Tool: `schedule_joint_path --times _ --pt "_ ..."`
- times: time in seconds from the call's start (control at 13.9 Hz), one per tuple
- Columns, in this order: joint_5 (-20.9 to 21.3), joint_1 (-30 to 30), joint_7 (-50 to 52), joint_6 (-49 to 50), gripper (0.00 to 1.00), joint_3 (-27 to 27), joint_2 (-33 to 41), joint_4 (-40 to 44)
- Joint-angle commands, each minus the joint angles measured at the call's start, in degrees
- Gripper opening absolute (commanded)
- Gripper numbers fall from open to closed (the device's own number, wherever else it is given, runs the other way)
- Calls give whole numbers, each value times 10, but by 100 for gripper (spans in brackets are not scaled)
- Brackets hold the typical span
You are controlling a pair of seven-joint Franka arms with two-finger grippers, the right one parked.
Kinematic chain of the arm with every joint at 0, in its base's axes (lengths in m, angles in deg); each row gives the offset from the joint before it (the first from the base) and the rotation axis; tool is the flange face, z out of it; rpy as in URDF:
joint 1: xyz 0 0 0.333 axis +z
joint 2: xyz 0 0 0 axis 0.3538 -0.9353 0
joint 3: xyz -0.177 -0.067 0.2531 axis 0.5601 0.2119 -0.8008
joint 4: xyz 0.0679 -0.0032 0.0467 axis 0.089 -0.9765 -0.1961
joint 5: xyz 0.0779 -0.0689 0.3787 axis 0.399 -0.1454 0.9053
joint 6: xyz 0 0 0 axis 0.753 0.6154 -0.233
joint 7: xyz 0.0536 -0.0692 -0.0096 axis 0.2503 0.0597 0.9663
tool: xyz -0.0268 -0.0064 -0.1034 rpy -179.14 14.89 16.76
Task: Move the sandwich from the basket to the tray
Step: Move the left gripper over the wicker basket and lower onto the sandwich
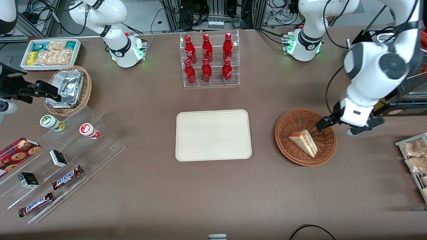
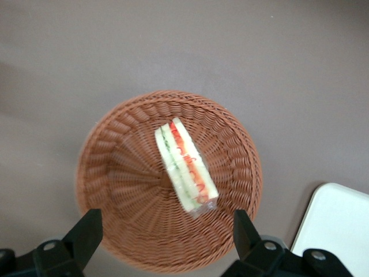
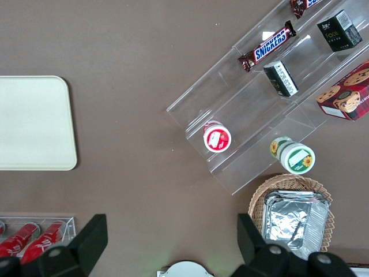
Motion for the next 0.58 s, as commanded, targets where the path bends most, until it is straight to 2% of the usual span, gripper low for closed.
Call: schedule_joint_path --times 0.0,0.5 --pt "1 -6 73 -46 100 18 -23 -22" --pt "2 -8 101 -98 100 22 -116 -29"
